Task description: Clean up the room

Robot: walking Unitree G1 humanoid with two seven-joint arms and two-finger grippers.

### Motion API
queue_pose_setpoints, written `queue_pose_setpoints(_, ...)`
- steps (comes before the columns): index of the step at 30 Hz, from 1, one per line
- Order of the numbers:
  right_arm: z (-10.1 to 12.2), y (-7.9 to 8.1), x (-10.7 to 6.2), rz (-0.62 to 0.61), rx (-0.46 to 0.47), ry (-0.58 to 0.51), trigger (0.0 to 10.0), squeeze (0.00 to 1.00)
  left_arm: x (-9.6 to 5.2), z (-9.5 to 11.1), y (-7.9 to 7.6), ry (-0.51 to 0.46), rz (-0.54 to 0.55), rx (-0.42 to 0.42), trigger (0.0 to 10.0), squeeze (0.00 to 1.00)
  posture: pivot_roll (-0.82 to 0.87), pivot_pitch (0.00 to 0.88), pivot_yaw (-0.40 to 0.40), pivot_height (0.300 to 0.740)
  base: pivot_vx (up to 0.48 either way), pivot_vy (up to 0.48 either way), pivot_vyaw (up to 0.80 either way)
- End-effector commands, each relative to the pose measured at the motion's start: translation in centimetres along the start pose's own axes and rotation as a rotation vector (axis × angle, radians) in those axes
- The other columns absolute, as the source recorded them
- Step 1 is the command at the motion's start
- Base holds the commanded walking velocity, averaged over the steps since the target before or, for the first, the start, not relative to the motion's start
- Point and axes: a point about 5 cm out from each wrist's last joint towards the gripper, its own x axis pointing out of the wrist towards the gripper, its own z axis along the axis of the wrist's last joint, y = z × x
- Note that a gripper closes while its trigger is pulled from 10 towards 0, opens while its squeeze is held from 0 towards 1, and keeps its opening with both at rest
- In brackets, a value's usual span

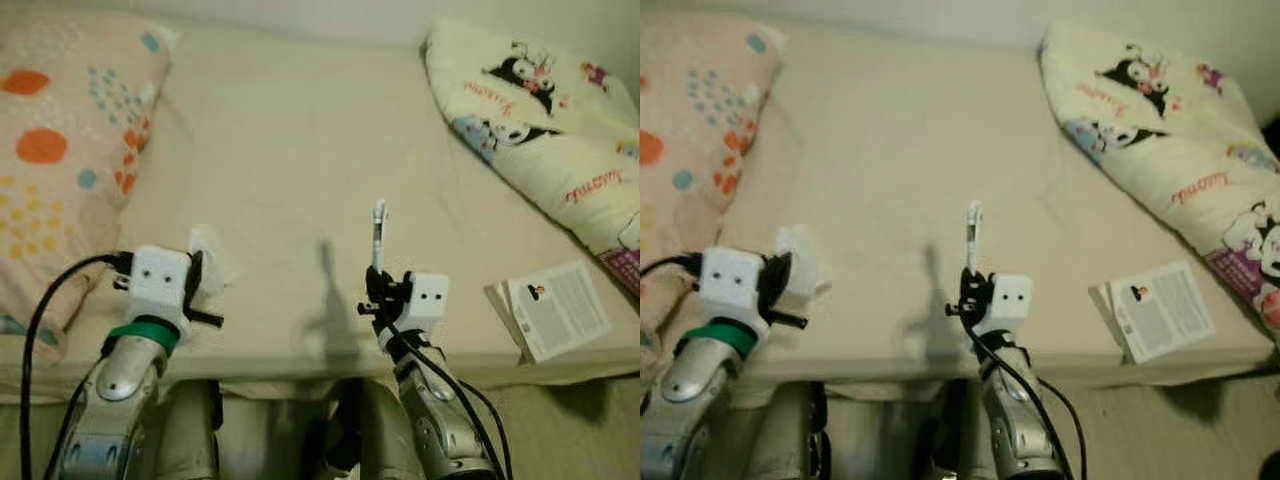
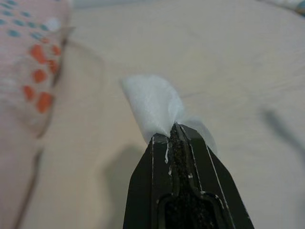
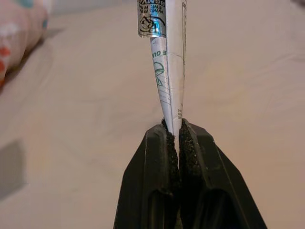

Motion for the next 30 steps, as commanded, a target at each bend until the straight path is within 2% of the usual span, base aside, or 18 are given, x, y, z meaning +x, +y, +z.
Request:
queue_pose_setpoints(1,-0.8,-0.9,-0.5,-0.046,0.0,0.017,10.0,0.0,-0.2,-1.1,-0.5,0.03,-0.039,0.036,10.0,0.0,0.17,0.048,-0.078,0.606,0.0,0.0,0.0)
queue_pose_setpoints(2,-0.4,-1.4,-0.1,-0.063,-0.016,0.004,10.0,0.0,0.2,-1.6,-0.7,0.04,-0.07,0.035,10.0,0.0,0.16,0.018,-0.057,0.606,0.0,0.0,0.0)
queue_pose_setpoints(4,0.4,-1.3,0.1,-0.064,-0.032,-0.016,10.0,0.0,0.6,-1.3,-0.7,0.035,-0.069,0.005,10.0,0.0,0.17,0.006,-0.054,0.606,0.0,0.0,0.0)
queue_pose_setpoints(5,1.0,-1.2,0.2,-0.074,-0.055,-0.031,10.0,0.0,0.9,-1.0,-0.6,0.03,-0.058,-0.024,10.0,0.0,0.17,0.0,-0.056,0.606,0.0,0.0,0.0)
queue_pose_setpoints(8,1.3,-1.2,0.3,-0.099,-0.088,-0.033,10.0,0.0,1.3,-0.9,-0.3,0.033,-0.024,-0.041,10.0,0.0,0.17,0.0,-0.057,0.616,0.0,0.0,0.0)
queue_pose_setpoints(11,1.2,-1.2,0.3,-0.105,-0.09,-0.031,10.0,0.0,1.5,-1.0,0.0,0.038,-0.001,-0.02,10.0,0.0,0.17,0.0,-0.061,0.626,0.0,0.0,0.0)
queue_pose_setpoints(12,1.1,-1.1,0.3,-0.105,-0.093,-0.03,10.0,0.0,1.7,-1.0,0.3,0.022,0.007,0.04,10.0,0.0,0.17,0.0,-0.061,0.636,0.0,0.0,0.0)
queue_pose_setpoints(15,0.9,-0.9,0.4,-0.096,-0.098,-0.027,10.0,0.0,2.1,-0.9,0.7,0.011,0.016,0.057,10.0,0.0,0.17,0.0,-0.062,0.646,0.0,0.0,0.0)
queue_pose_setpoints(23,1.0,-0.6,0.9,-0.092,-0.096,-0.036,10.0,0.0,2.9,-0.5,1.2,-0.009,0.019,0.076,10.0,0.0,0.15,0.0,-0.054,0.666,0.0,0.0,0.0)
queue_pose_setpoints(30,1.2,-1.4,0.6,-0.131,-0.108,-0.031,10.0,0.0,3.6,-0.6,0.5,-0.004,0.004,0.054,10.0,0.0,0.13,0.0,-0.04,0.701,0.0,0.0,0.0)
